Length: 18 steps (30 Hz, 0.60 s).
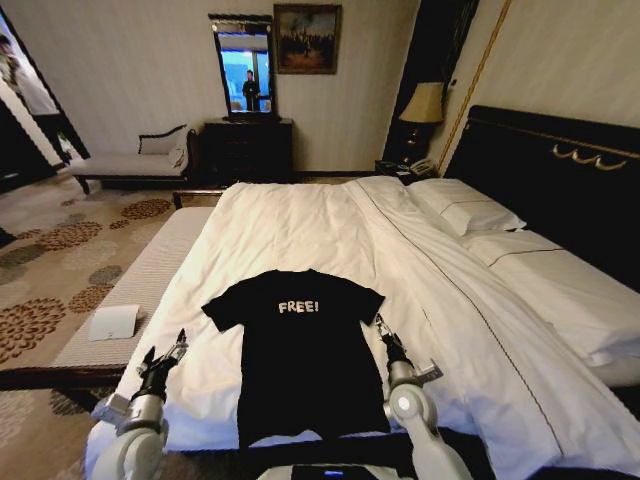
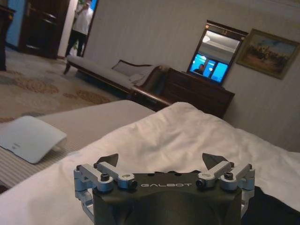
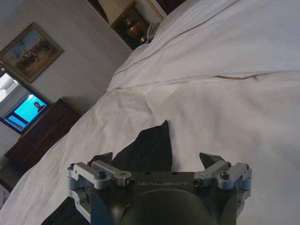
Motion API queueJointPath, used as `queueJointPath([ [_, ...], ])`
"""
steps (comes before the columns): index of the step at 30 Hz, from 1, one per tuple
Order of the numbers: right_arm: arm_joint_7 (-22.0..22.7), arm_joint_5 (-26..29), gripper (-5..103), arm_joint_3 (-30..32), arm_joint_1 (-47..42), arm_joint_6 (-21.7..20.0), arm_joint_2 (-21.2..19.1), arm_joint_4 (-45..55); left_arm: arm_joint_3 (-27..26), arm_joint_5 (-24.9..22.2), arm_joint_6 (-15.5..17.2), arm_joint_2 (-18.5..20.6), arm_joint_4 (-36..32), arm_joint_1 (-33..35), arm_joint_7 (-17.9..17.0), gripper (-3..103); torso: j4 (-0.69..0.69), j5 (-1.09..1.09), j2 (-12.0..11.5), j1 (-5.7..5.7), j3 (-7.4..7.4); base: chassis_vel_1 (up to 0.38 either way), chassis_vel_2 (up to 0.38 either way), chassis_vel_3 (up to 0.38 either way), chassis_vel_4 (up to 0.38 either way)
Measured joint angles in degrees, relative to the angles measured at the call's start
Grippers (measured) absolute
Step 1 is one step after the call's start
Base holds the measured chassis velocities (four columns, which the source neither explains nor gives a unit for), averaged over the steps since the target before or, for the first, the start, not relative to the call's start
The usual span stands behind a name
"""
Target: Fold the clothes on the bed.
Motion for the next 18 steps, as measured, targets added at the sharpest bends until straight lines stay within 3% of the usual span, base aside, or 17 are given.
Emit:
queueJointPath([
  [6,0.4,-0.7,100,0.3,-0.3,0.5,-0.5,0.0,3.0,6.8,-2.4,-2.9,-1.9,2.5,-0.9,100,0.00,0.00,0.0,0.00,0.01,0.000,0.000,0.000,0.000],
  [9,3.0,0.2,100,0.5,1.5,-0.9,-1.8,-0.4,4.2,13.3,-5.4,-4.2,-2.7,3.9,-0.9,100,0.01,0.00,0.0,0.00,0.00,0.000,0.000,0.000,0.000],
  [13,3.2,-0.1,100,0.4,3.2,-1.2,-3.1,-1.9,4.3,16.8,-6.5,-4.5,-2.7,4.2,-1.2,100,0.00,-0.01,0.0,0.01,0.00,0.000,0.000,0.000,0.000],
  [18,2.0,-2.0,100,-0.4,6.0,-1.3,-5.2,-6.0,4.0,17.2,-5.9,-4.7,-3.9,4.3,-2.6,100,0.01,0.00,0.0,0.01,0.01,0.000,0.000,0.000,0.000],
])
